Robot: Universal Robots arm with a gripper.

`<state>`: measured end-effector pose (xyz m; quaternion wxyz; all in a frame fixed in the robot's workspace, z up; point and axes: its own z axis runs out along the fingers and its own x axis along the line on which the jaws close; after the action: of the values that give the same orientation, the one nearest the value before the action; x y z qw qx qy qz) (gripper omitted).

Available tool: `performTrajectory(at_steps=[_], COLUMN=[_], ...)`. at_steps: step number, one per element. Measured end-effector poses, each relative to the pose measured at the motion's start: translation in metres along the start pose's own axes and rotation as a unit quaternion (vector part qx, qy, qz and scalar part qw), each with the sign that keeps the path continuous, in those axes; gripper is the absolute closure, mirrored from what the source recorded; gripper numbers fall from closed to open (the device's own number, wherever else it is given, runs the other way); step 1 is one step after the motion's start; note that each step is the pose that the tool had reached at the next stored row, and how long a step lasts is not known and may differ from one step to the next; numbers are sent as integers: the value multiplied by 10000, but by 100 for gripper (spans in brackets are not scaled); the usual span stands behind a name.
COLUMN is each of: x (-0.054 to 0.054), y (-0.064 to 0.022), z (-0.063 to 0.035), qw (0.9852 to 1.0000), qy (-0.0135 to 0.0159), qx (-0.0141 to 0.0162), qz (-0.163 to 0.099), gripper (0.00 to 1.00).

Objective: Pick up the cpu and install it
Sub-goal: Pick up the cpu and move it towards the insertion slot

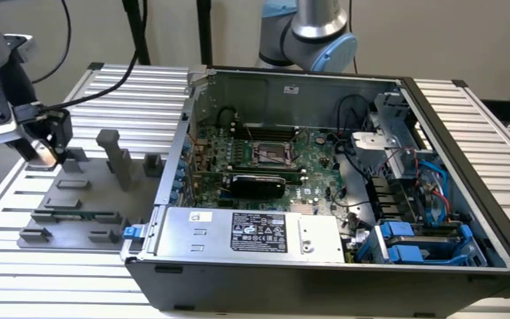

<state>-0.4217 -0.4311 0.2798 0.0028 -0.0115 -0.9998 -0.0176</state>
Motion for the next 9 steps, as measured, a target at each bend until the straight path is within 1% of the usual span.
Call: performTrajectory(at_steps=[3,9], x=[-58,-229], y=[6,20], z=[-135,-412], qw=[10000,10000], qy=[2,9], qx=[0,0], qz=[-8,-12], gripper=[45,45])
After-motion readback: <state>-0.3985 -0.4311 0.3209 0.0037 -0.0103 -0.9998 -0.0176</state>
